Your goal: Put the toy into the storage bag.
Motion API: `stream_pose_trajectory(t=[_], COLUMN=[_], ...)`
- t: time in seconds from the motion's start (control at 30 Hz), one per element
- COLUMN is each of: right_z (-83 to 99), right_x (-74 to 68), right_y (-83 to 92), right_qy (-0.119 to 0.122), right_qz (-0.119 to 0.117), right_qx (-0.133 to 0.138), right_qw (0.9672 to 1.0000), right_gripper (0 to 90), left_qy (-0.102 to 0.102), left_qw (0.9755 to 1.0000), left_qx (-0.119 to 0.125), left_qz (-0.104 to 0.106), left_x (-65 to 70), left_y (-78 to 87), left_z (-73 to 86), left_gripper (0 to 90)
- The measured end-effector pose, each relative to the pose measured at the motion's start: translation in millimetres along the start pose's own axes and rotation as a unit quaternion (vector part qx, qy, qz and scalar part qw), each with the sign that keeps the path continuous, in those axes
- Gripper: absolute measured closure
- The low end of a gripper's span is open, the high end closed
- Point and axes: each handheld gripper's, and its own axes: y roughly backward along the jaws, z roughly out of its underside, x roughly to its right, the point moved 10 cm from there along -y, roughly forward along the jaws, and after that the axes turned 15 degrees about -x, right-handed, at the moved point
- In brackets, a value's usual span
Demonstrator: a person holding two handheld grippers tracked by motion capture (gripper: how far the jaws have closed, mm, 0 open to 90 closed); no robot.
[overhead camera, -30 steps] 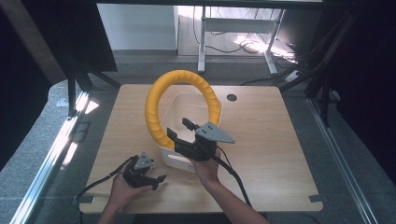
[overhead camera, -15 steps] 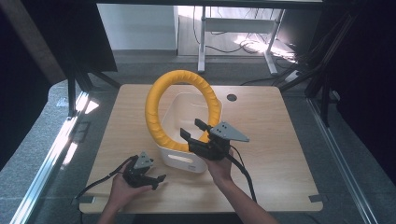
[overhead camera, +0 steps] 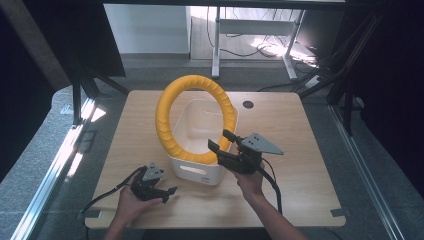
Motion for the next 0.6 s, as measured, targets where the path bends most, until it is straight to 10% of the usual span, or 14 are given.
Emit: stream_pose_trajectory(t=[0.6], right_z=[45.0], right_x=[64.7], right_y=[52.6], right_qy=[-0.006], right_qz=[0.035], right_qx=[-0.02], right_qw=[0.9991], right_gripper=[36.6], left_qy=[0.005], left_qw=[1.0], left_qx=[0.0], left_qz=[-0.002], left_x=[-0.2], left_y=[-0.2], left_z=[-0.1], left_gripper=[19.9])
